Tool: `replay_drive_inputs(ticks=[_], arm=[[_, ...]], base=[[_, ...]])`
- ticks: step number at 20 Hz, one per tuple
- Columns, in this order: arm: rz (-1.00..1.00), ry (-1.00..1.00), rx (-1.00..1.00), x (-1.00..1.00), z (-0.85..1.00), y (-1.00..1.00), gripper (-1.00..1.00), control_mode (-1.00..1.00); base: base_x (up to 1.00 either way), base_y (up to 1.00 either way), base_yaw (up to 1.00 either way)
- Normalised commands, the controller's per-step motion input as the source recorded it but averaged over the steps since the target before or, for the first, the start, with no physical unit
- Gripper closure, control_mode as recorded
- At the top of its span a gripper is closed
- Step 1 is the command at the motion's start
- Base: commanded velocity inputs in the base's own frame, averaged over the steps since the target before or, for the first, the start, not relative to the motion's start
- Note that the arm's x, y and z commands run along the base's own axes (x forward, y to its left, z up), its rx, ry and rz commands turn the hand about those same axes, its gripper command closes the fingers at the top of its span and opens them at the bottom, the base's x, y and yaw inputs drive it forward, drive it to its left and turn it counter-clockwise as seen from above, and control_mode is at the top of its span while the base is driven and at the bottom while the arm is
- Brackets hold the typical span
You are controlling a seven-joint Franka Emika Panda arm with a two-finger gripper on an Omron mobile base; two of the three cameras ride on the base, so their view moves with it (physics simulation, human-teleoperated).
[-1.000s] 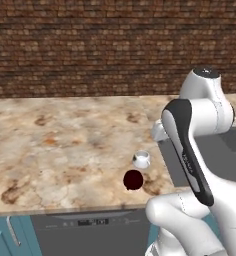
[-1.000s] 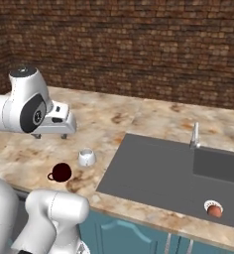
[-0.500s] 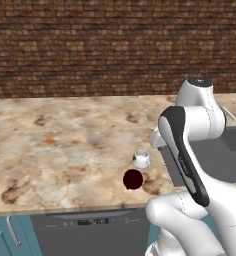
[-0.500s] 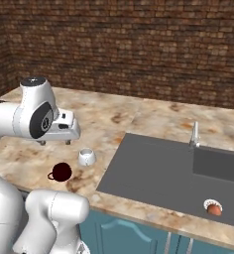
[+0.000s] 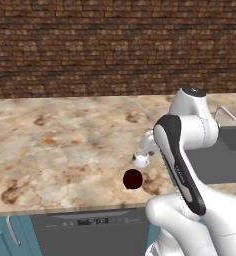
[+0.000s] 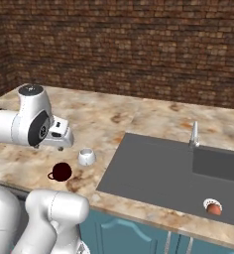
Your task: Clear the mugs and bowl far away from the sink.
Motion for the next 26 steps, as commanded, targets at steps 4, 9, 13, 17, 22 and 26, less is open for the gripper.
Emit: replay_drive_inputs(ticks=[4, 9, 13, 17, 22, 26], arm=[[-0.14, 0.01, 0.17, -0.11, -0.31, 0.23, -1.0, -1.0], [-0.15, 0.0, 0.02, -0.14, -0.29, 0.36, -1.0, -1.0], [-0.22, 0.0, -0.01, -0.11, -0.16, 0.39, -1.0, -1.0], [-0.27, 0.02, 0.0, -0.05, -0.01, 0.15, -1.0, -1.0], [-0.12, 0.05, 0.0, -0.03, -0.07, 0.1, -1.0, -1.0], [-0.05, 0.03, 0.0, 0.0, -0.06, 0.01, -1.0, -1.0]], base=[[0.0, 0.0, 0.0], [0.0, 0.0, 0.0], [0.0, 0.0, 0.0], [0.0, 0.0, 0.0], [0.0, 0.0, 0.0], [0.0, 0.0, 0.0]])
